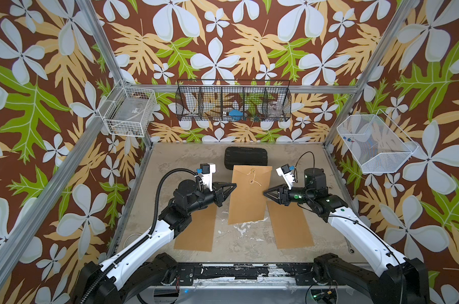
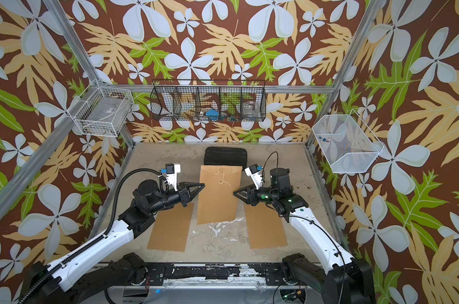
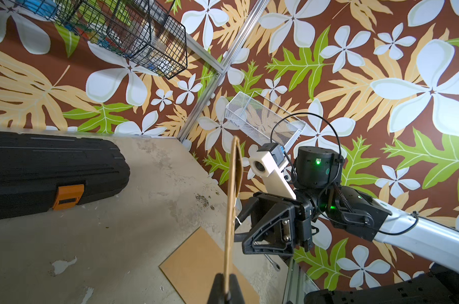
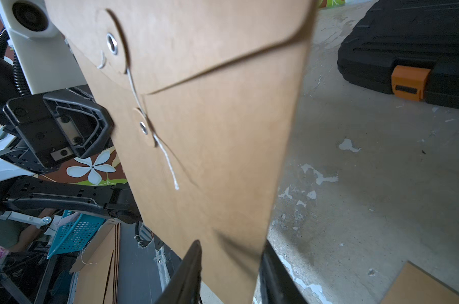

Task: Open the file bag
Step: Pick up the file bag from the center of the board.

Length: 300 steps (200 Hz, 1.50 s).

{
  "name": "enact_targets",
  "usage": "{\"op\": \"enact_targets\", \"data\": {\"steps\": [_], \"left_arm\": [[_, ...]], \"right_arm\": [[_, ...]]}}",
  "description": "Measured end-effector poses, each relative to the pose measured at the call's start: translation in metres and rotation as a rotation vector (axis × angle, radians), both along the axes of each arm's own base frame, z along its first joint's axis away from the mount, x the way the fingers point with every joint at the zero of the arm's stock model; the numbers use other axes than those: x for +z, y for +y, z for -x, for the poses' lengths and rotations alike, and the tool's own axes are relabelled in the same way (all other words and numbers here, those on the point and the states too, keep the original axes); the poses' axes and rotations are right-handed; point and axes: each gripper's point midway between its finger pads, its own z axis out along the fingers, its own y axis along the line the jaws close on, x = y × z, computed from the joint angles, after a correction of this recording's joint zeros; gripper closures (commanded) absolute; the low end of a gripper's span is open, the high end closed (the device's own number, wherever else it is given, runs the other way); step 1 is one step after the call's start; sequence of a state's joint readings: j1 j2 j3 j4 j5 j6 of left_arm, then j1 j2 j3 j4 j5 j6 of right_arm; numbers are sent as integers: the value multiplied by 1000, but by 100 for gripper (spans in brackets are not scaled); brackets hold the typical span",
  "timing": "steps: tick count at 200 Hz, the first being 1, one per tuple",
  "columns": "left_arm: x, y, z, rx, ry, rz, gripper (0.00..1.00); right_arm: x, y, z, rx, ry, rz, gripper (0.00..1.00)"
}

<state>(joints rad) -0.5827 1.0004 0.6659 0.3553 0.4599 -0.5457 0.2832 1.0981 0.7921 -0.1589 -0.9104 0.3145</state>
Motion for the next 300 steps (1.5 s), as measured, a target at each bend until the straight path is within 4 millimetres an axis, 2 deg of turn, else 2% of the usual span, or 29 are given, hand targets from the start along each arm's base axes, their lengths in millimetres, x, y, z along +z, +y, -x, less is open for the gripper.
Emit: {"op": "enact_targets", "data": {"steps": [59,104,137,179,216,236,246,266,279,300], "left_arm": [[-10,-3,-4,0,33,18,100],[-7,-2,-3,-2,31,31,81],[-2,-6,3,-43,20,48,74],[5,-14,11,-116,10,82,74],[2,-20,12,-156,30,93,83],[2,-21,12,-167,33,97,94],[2,-22,12,-170,33,97,100],[3,-22,12,-169,35,99,100],[6,-21,11,-159,33,100,100],[12,-16,5,-108,23,91,100]], "right_arm": [[18,6,13,67,-48,-54,86],[27,7,20,101,-78,-81,95],[31,10,22,129,-90,-99,97],[34,12,24,152,-88,-116,98],[34,13,25,165,-78,-123,98],[33,14,25,167,-75,-124,97],[32,14,25,167,-73,-123,93],[32,14,23,160,-64,-118,84],[32,12,17,128,-73,-99,73],[29,6,5,55,-82,-50,67]]}}
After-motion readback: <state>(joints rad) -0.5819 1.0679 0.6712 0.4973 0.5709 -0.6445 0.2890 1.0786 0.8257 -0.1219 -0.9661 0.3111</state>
